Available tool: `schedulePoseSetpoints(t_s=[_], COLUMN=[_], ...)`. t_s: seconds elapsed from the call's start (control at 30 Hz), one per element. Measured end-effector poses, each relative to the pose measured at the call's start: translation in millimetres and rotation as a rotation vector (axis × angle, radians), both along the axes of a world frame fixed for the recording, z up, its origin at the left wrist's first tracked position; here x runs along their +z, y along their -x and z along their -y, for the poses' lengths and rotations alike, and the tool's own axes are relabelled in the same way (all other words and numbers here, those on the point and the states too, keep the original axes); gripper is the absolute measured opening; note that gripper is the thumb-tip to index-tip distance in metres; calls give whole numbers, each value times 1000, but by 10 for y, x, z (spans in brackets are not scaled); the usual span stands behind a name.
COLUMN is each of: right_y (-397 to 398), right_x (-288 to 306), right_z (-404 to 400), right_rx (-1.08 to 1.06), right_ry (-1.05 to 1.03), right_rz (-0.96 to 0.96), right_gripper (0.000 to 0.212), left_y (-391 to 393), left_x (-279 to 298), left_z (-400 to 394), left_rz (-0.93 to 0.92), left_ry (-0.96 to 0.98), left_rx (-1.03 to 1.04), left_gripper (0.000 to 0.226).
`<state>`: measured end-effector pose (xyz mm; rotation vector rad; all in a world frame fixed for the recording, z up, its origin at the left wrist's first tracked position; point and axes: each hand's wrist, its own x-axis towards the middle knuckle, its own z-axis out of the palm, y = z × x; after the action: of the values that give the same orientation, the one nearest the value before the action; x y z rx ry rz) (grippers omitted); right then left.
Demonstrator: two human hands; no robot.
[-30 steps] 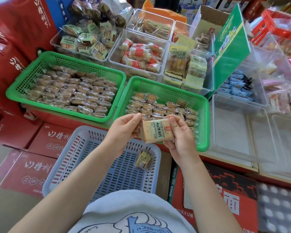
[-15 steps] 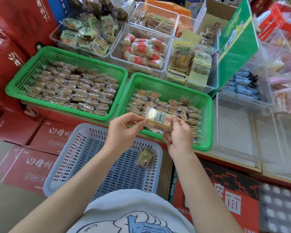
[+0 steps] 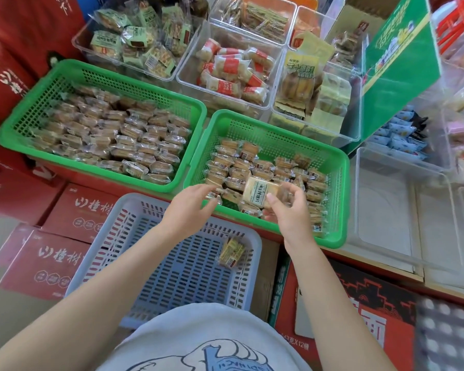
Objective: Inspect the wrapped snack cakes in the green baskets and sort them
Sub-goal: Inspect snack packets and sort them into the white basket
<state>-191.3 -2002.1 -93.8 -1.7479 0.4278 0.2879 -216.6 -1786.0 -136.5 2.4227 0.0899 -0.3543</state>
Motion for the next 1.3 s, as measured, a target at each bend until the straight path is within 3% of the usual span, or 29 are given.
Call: schedulePoseSetpoints(t_s=[0.1, 0.2, 0.37, 0.57, 0.73, 0.97, 1.17, 1.3], right_y=[-117, -207, -359, -462, -661, -692, -711, -774], right_x=[-139, -292, -577, -713, -695, -774, -824, -795], right_z=[-31, -155, -212, -346, -522, -713, -733, -669], right_rx=[113, 241, 516, 883, 961, 1057, 1043, 1103], right_ry=[134, 215, 419, 806, 771, 1001, 1057, 1084], right_rz=[53, 100, 68, 216, 70, 28, 71, -28], right_gripper=[28, 29, 28, 25, 23, 24, 18, 11], left_y=[-99, -144, -250, -310, -307, -288, -277, -250], left_x=[-255, -398, -482, -491, -502, -534, -563, -540], left_z=[-50, -70, -116, -188, -176, -158, -142, -40], left_rz=[-64, -104, -65, -102, -104, -79, -58, -9], left_ry=[-304, -426, -505, -530, -525, -518, -518, -547], left_rx=[-294, -418, -445, -440, -424, -414, -409, -468], left_gripper=[55, 63, 67, 69, 70, 70, 70, 65])
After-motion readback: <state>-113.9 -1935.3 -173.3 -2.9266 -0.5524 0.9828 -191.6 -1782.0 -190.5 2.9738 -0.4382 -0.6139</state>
